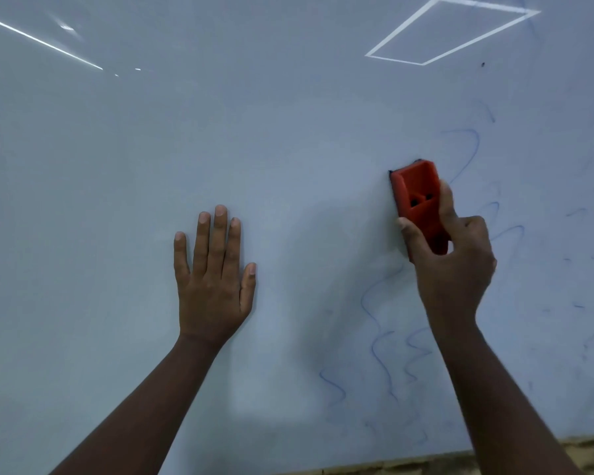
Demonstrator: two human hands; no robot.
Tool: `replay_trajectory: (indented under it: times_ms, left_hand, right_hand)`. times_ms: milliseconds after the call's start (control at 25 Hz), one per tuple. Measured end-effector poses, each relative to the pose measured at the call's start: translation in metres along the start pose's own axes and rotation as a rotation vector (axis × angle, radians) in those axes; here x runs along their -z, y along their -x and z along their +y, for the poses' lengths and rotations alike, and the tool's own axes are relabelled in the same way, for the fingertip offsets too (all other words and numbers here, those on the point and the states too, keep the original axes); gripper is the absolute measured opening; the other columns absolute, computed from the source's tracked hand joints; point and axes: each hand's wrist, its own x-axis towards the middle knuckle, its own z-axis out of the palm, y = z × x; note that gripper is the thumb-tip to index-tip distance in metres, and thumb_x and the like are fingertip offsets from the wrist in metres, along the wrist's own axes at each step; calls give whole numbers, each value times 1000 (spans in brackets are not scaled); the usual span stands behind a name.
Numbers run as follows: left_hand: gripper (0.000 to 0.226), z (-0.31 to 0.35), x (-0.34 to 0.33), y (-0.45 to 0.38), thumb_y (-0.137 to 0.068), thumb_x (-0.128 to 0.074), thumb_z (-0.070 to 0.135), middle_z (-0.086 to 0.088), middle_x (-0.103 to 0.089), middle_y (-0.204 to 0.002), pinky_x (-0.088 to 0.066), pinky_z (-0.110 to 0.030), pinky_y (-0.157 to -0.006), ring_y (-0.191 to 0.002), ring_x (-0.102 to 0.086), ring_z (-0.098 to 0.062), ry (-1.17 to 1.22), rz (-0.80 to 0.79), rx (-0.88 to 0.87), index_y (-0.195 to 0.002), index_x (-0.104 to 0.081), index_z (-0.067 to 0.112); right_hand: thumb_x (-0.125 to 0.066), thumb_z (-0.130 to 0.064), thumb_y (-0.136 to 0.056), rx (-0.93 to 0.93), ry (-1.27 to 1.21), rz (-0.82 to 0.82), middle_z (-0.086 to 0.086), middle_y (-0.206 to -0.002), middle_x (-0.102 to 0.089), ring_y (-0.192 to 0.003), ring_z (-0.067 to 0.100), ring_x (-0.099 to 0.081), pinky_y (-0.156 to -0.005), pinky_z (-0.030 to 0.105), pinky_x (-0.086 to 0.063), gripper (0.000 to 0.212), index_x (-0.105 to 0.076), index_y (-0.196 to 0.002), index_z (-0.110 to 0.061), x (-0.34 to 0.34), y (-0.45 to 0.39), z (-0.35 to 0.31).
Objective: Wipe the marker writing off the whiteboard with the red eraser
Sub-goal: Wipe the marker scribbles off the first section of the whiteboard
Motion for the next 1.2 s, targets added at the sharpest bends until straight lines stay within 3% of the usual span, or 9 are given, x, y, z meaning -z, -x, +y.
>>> replay_trajectory:
  times_ms: [160, 360, 520, 600, 680, 800, 960, 1080, 1200]
  left_hand:
    - [66, 2, -1, 3, -111, -40, 32, -16, -10, -176, -8, -59, -131, -165, -8, -32, -1, 2, 12, -167, -21, 2]
    - [66, 3, -1, 8, -111, -39, 32, -13, -6, -177, -7, -59, -131, -165, -8, -31, 14, -5, 16, -167, -20, 3]
    - [67, 2, -2, 16, -111, -40, 33, -13, -3, -178, -7, -59, -131, -165, -7, -31, 3, -17, 2, -168, -19, 3]
    - [67, 1, -2, 22, -111, -40, 33, -13, -3, -178, -7, -59, -131, -165, -7, -31, 14, -21, -2, -168, -18, 3]
    - [68, 0, -3, 28, -111, -40, 33, -12, -2, -178, -6, -58, -131, -165, -7, -31, 6, -23, -18, -168, -18, 4]
    - [68, 0, -4, 33, -111, -40, 33, -11, -1, -178, -4, -57, -132, -165, -6, -31, 10, -22, -13, -168, -16, 5]
    - [69, 3, -5, 38, -111, -40, 33, -9, 2, -178, -2, -56, -132, -165, -3, -29, 11, -28, -9, -169, -13, 7]
    - [69, 4, -5, 42, -111, -40, 33, -9, 3, -178, -2, -57, -132, -165, -3, -29, 18, -38, 1, -169, -12, 7]
    - [70, 5, -5, 45, -111, -40, 34, -8, 4, -178, -2, -57, -132, -165, -1, -29, 23, -49, 11, -169, -12, 7]
  right_hand:
    - [-69, -55, -90, -44, -62, 0, 1, -91, -44, -80, 25, -52, -78, 54, -52, 69, -49, -152, -36, -11, 21, -13]
    - [-69, -55, -87, 242, 124, -193, 3, -96, -52, -85, 25, -52, -76, 40, -40, 68, -54, -150, -33, -33, 106, -41]
    - [-69, -60, -88, 368, 186, -228, 1, -98, -57, -85, 23, -56, -80, 41, -39, 64, -57, -147, -37, -31, 117, -34]
    - [-68, -61, -88, 306, 202, -184, 1, -98, -57, -85, 25, -57, -80, 42, -39, 65, -56, -148, -36, -24, 99, -21]
    - [-65, -62, -89, 120, 157, -87, 2, -95, -54, -84, 28, -57, -79, 45, -44, 67, -54, -150, -34, -15, 73, -1]
    - [-64, -62, -91, -126, -30, 8, -2, -93, -46, -81, 20, -55, -84, 58, -52, 71, -45, -154, -36, -6, 47, 24]
    - [-68, -56, -92, -164, -115, 38, -1, -93, -45, -81, 14, -50, -82, 55, -54, 72, -44, -155, -33, -13, 62, 24]
    - [-67, -53, -92, -47, -7, -48, 6, -97, -51, -86, 29, -54, -77, 52, -50, 70, -49, -153, -26, -28, 100, 7]
    - [-67, -52, -90, 177, 147, -207, 7, -102, -56, -89, 32, -55, -80, 45, -42, 67, -51, -151, -31, -42, 165, -8]
